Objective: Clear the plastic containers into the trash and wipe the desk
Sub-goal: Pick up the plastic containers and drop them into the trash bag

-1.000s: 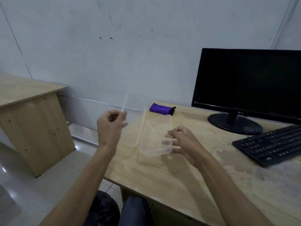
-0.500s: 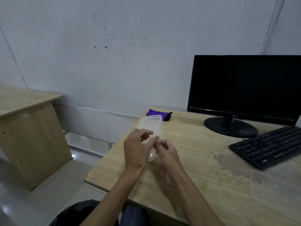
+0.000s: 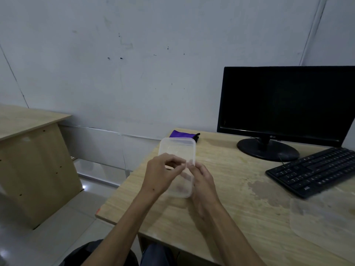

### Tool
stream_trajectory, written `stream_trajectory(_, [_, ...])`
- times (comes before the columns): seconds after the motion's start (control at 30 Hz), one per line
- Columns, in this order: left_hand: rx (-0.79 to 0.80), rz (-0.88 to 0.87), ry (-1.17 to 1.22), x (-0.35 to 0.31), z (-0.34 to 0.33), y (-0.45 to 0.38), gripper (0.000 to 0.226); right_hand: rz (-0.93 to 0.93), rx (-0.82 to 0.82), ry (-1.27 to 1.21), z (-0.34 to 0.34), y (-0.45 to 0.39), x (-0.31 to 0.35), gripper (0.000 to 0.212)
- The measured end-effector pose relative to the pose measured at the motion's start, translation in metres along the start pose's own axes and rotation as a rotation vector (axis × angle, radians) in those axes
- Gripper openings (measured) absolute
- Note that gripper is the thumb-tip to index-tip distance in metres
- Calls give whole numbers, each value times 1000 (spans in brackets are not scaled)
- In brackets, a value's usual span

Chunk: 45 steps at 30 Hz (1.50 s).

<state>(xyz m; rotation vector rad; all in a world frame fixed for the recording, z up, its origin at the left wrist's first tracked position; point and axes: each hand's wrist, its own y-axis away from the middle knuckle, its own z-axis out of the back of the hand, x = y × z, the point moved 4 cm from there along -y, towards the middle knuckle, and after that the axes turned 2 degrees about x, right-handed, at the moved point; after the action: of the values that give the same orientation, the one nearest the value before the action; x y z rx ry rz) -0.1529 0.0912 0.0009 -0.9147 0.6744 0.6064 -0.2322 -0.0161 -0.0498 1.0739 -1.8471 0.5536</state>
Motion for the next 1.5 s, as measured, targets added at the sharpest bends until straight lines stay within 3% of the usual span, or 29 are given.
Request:
stream_trajectory(0.07, [-243,31,-102,4,13,-3,22,11,-37,54,3,-3,6,23])
stream_trajectory(0.13, [-403,163,-174,9,24,-4,46,-13,-39,88,4,-5,11,20])
stream_trajectory(0.2, [-254,384,20,18,20,-8,56,-55,-45,169,5,-6,16,21])
stream_trajectory(0.27, [12,593,446,24,1,-8,45,-72,-57,337,8,-8,19,34])
stream_trajectory(0.33, [152,665,675,22,-16,-6,45,-45,-56,460,16,-12,23,31])
stream_trajectory(0.47, [151,671,738,15,-38,-9,56,-51,-85,556,35,-9,43,39])
stream_trajectory(0.6, [147,657,775,3,-53,-13,50,-15,-115,602,45,-11,65,71])
stream_trajectory(0.67, [129,685,882,-4,-59,-13,47,8,-129,576,46,-12,72,76])
stream_trajectory(0.77, [152,696,953,-16,-65,-13,51,54,-138,508,47,-11,77,71])
stream_trajectory(0.9, [194,547,792,-29,-63,-16,52,87,-154,510,50,-4,86,63])
stream_trajectory(1.33, [240,419,704,-33,-46,-16,39,130,23,500,43,-4,93,60])
stream_trajectory(1.5, [423,399,572,-30,-36,-18,44,21,144,835,41,-4,107,56])
